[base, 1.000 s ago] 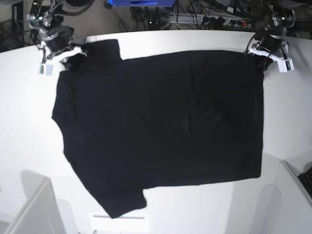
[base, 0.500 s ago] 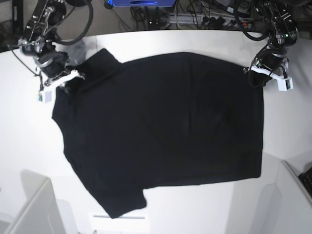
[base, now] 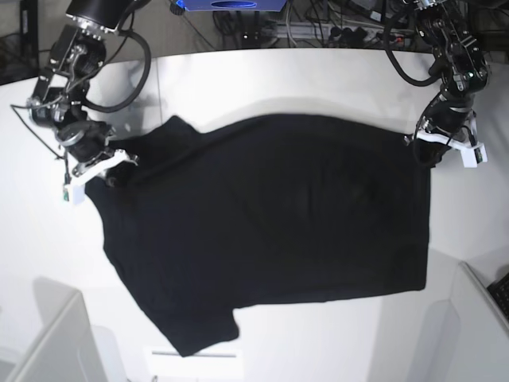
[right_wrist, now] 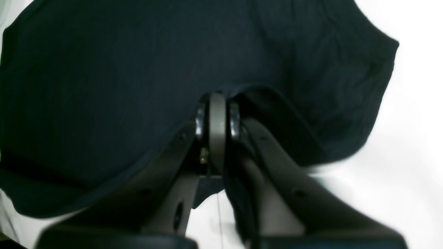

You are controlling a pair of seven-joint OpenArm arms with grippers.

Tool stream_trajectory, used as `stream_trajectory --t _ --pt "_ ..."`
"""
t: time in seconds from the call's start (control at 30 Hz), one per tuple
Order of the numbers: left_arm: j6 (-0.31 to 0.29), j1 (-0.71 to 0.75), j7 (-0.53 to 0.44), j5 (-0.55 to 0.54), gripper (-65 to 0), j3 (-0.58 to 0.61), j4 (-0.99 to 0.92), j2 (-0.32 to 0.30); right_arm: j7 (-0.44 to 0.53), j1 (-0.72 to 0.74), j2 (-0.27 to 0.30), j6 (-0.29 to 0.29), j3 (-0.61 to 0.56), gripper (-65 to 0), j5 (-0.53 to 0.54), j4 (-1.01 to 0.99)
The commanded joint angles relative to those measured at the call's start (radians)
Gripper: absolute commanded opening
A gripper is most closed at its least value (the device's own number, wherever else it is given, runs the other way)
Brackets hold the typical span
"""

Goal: Fold the T-shirt properly
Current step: 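Lift the shoulders with both grippers and drag the shirt toward the robot, then lower the shirt and open both grippers, releasing the shoulders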

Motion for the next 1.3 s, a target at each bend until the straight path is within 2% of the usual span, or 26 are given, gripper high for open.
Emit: stream_trajectory --t 0.0,0.1,0.43,0.57,0.83,1.13,1.27 --pt "0.001 -0.014 -0.022 -0.014 -65.0 -0.002 0.016 -0.010 0.021 0.022 0.018 -0.011 -0.010 -65.0 0.011 0.002" --pt "0.003 -0.034 -0.022 -0.011 -65.0 -0.004 0.013 -0.010 0.024 0.049 0.021 -0.031 -0.041 -65.0 0.011 -0.033" --pt "0.006 -0.058 -0.021 -0.008 -65.0 -0.006 0.007 -0.010 0.021 0.163 0.036 -0.031 -0.047 -65.0 0.011 -0.136" --pt "0.063 -0.064 -0.021 -0.011 -65.0 -0.006 -0.008 -0.012 0.021 0.220 0.052 -0.031 -0.047 -65.0 0.011 -0.205" --pt "0.064 -0.118 -0.021 -0.008 -65.0 -0.006 -0.013 -0.025 0.025 0.296 0.064 -0.031 -0.047 -65.0 0.011 -0.308" --pt "0.066 -0.170 -0.021 -0.006 -65.0 -0.006 -0.100 -0.027 0.028 0.355 0.089 -0.031 -0.047 -65.0 0.011 -0.407" --pt "0.066 -0.189 -0.021 -0.006 -65.0 0.002 -0.120 -0.052 0.030 0.382 0.095 -0.031 -0.047 -65.0 0.011 -0.450"
